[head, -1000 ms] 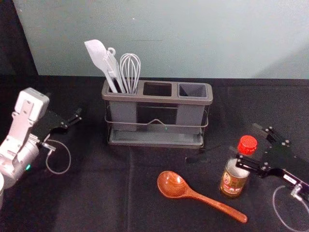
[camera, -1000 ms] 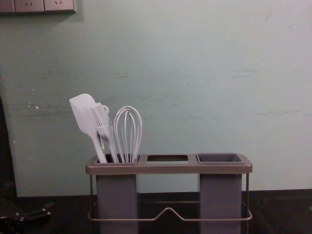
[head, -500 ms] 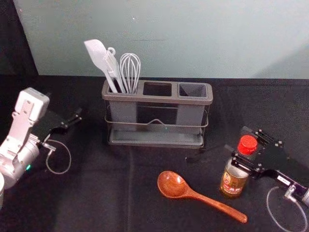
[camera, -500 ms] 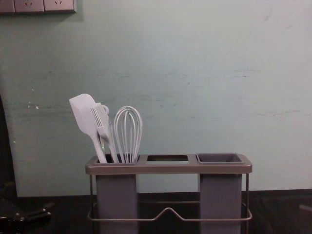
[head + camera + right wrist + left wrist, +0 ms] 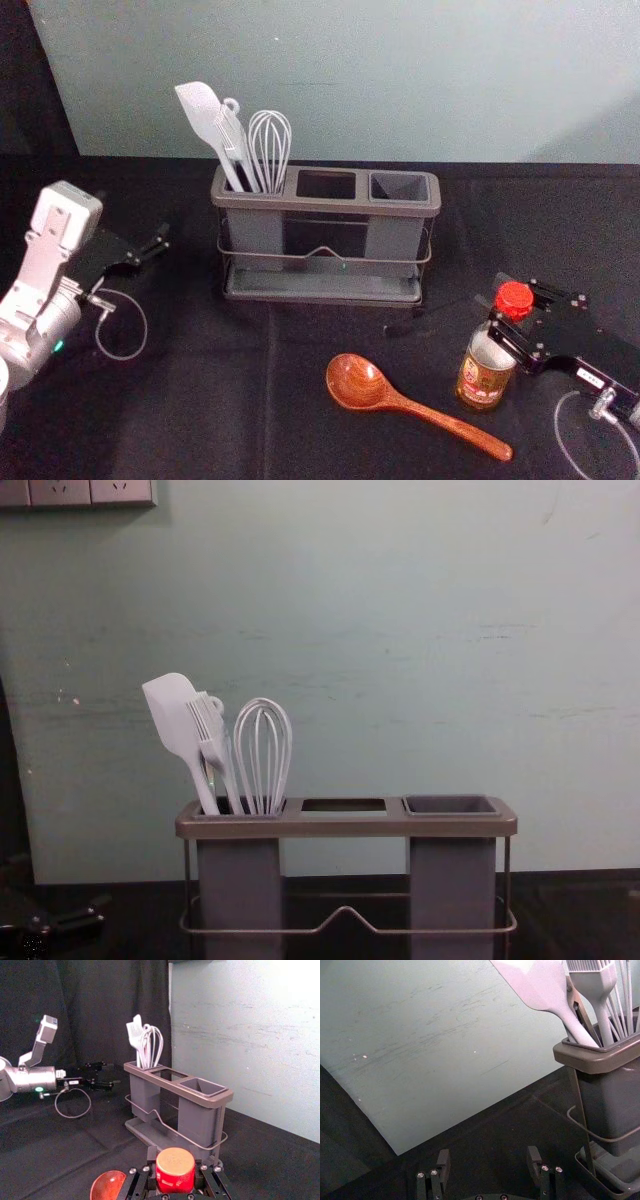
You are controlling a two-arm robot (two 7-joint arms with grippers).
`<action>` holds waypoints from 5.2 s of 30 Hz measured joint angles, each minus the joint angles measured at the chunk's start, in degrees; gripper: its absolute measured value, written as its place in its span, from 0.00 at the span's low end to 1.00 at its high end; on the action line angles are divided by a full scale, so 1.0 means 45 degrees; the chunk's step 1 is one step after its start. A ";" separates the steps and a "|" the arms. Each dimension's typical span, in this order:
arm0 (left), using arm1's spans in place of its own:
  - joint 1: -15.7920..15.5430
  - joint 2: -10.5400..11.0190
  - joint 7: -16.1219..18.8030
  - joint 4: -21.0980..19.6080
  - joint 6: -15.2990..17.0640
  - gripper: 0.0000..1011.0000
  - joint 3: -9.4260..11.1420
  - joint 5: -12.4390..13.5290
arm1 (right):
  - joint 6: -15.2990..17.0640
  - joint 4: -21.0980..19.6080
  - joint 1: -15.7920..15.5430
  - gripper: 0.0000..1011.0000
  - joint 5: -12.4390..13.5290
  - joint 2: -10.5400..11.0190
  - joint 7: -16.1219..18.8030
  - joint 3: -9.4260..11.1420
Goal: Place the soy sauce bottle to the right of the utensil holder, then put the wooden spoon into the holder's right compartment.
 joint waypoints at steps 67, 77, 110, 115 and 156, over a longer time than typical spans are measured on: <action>0.0000 0.0000 0.0000 0.0000 0.0000 0.99 -0.0001 0.0000 | 0.2232 -0.1450 0.2038 0.38 0.0068 0.0157 -0.0384 -0.0034; 0.0000 0.0000 0.0000 0.0000 0.0000 0.99 -0.0001 0.0000 | 0.2231 -0.1450 0.2028 0.38 0.0069 0.0157 -0.0387 -0.0033; 0.0000 -0.0001 0.0000 -0.0001 0.0000 0.99 -0.0001 0.0000 | 0.1997 0.3347 0.5334 0.38 0.0462 -0.1387 0.0099 -0.1263; 0.0000 0.0000 0.0001 -0.0001 0.0000 0.99 -0.0001 0.0000 | 0.1956 0.4206 0.5932 0.38 0.0469 -0.1712 0.0243 -0.1549; 0.0000 0.0000 0.0000 0.0000 0.0000 0.99 0.0000 0.0000 | 0.1619 0.5344 0.6363 0.85 -0.0094 -0.2545 -0.0107 -0.1614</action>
